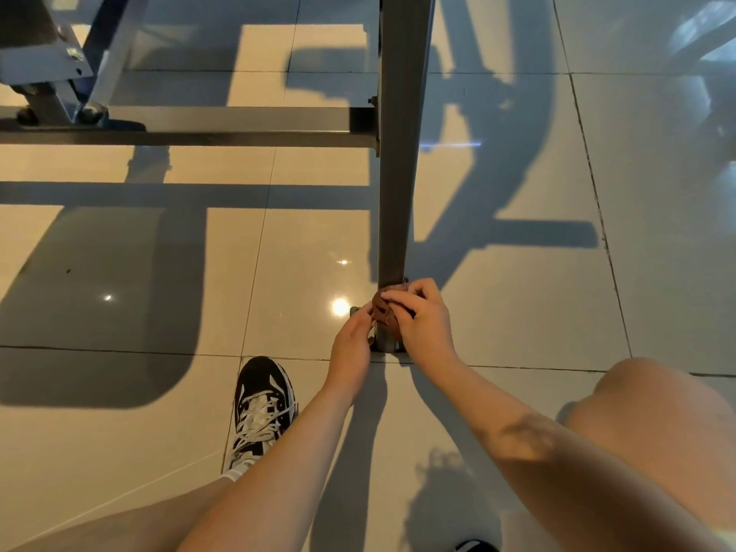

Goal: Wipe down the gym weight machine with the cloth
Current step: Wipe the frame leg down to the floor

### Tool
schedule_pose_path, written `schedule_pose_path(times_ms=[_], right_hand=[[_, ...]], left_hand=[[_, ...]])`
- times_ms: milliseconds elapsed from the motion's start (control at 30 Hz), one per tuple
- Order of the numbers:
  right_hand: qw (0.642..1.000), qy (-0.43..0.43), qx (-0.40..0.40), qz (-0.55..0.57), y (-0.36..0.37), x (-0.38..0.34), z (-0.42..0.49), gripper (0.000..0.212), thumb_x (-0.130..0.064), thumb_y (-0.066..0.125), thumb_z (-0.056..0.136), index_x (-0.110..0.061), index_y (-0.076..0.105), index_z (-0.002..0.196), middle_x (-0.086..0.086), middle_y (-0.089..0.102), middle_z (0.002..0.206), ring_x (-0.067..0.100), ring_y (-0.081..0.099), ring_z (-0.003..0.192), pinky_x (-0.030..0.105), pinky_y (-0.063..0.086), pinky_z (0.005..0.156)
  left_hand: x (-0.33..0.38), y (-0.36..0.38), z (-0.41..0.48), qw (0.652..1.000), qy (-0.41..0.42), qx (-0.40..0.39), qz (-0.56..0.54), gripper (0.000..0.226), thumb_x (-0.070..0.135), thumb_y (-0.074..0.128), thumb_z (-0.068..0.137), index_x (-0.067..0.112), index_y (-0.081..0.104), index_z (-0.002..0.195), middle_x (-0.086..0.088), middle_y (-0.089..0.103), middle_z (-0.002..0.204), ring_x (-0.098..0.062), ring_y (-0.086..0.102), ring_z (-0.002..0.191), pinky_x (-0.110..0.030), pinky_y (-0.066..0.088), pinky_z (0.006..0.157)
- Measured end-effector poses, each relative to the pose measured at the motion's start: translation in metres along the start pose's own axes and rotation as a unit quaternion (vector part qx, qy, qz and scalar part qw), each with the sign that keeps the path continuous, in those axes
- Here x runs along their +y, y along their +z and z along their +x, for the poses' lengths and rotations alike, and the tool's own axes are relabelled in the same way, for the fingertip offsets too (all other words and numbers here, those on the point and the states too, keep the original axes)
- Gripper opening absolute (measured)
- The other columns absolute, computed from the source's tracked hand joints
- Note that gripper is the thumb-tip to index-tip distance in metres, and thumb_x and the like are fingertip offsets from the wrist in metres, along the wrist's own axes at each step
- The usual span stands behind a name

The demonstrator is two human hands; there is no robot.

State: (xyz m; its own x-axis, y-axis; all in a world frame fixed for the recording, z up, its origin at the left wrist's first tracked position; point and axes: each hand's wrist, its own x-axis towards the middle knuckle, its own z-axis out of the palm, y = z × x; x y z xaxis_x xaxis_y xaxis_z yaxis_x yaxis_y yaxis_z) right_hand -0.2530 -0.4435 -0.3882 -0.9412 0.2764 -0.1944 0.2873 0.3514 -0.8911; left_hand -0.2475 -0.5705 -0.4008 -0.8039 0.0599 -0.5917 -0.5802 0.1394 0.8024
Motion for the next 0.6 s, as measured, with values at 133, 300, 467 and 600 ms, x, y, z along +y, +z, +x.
schedule_pose_path(times_ms=[133, 300, 467, 600], right_hand=[[0.996, 0.051, -0.060, -0.051, 0.007, 0.016, -0.004, 0.015, -0.004, 0.067, 0.095, 0.000, 0.072, 0.108, -0.006, 0.047, 0.093, -0.012, 0.055, 0.081, -0.001, 0.042, 0.070], [0.988, 0.077, -0.088, -0.098, -0.001, 0.006, -0.008, 0.019, -0.017, 0.065, 0.099, -0.022, 0.078, 0.111, -0.004, 0.050, 0.104, 0.003, 0.051, 0.088, 0.003, 0.037, 0.076], [0.999, -0.008, 0.031, 0.035, -0.034, -0.057, 0.017, 0.017, -0.017, 0.064, 0.099, -0.025, 0.077, 0.107, -0.015, 0.048, 0.103, 0.000, 0.052, 0.102, -0.002, 0.040, 0.083], [0.994, -0.014, 0.056, 0.091, -0.028, -0.074, 0.017, 0.018, -0.014, 0.061, 0.099, -0.026, 0.074, 0.104, -0.009, 0.052, 0.113, 0.001, 0.054, 0.109, 0.006, 0.046, 0.090]], left_hand=[[-0.004, 0.004, -0.002, 1.000, -0.017, 0.007, -0.007, 0.041, 0.018, 0.034, 0.110, 0.025, 0.053, 0.145, 0.011, 0.060, 0.134, 0.003, 0.058, 0.115, -0.022, 0.048, 0.103], [0.008, 0.015, -0.013, 0.999, 0.022, 0.024, 0.037, 0.039, 0.023, 0.037, 0.110, 0.024, 0.048, 0.147, 0.009, 0.052, 0.140, -0.004, 0.052, 0.124, -0.010, 0.040, 0.093], [0.039, 0.022, -0.017, 0.991, 0.112, 0.061, 0.040, 0.035, 0.024, 0.039, 0.108, 0.034, 0.059, 0.136, 0.016, 0.063, 0.129, 0.004, 0.057, 0.119, -0.021, 0.046, 0.101], [0.067, 0.029, -0.026, 0.984, 0.148, 0.093, 0.020, 0.035, 0.023, 0.038, 0.109, 0.045, 0.056, 0.129, 0.023, 0.063, 0.125, 0.008, 0.056, 0.115, -0.020, 0.046, 0.098]])
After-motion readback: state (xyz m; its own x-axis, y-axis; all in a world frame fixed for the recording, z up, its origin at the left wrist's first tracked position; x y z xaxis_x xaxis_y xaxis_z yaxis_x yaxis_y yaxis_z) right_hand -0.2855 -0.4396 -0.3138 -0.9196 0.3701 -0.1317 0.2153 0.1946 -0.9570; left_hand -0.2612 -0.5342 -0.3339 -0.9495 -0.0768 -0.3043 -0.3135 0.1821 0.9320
